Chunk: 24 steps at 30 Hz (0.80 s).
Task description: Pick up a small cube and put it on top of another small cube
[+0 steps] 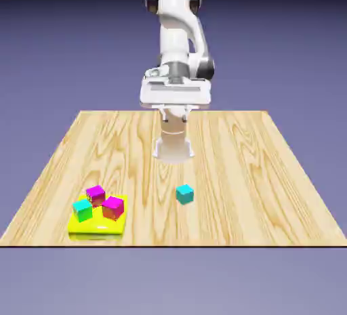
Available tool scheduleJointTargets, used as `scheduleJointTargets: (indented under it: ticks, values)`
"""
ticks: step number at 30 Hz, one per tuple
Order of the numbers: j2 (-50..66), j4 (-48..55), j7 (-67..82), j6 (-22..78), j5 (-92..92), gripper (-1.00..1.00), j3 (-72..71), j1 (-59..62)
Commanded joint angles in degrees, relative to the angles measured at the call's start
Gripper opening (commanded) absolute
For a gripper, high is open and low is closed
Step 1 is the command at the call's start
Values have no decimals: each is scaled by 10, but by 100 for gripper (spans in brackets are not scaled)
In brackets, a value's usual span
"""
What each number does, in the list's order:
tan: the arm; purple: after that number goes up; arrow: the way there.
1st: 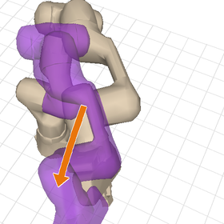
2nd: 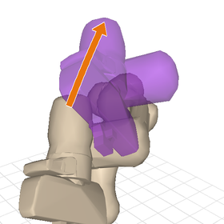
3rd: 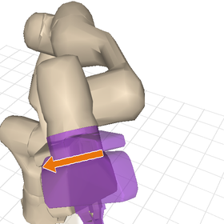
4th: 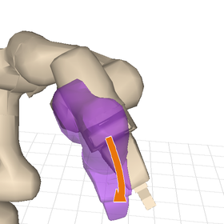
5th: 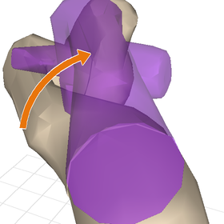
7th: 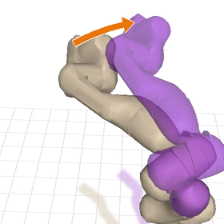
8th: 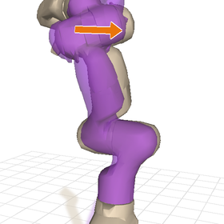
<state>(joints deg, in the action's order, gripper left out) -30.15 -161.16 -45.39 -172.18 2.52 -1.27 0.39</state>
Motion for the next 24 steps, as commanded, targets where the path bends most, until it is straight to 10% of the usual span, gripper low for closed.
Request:
scheduleJointTargets:
  ticks: [1,14,24]
  values:
    - [21,-1,-24,15,21,0,-11,9]
    - [291,-18,-340,212,292,0,-148,125]
    - [455,6,-272,71,372,0,-198,142]
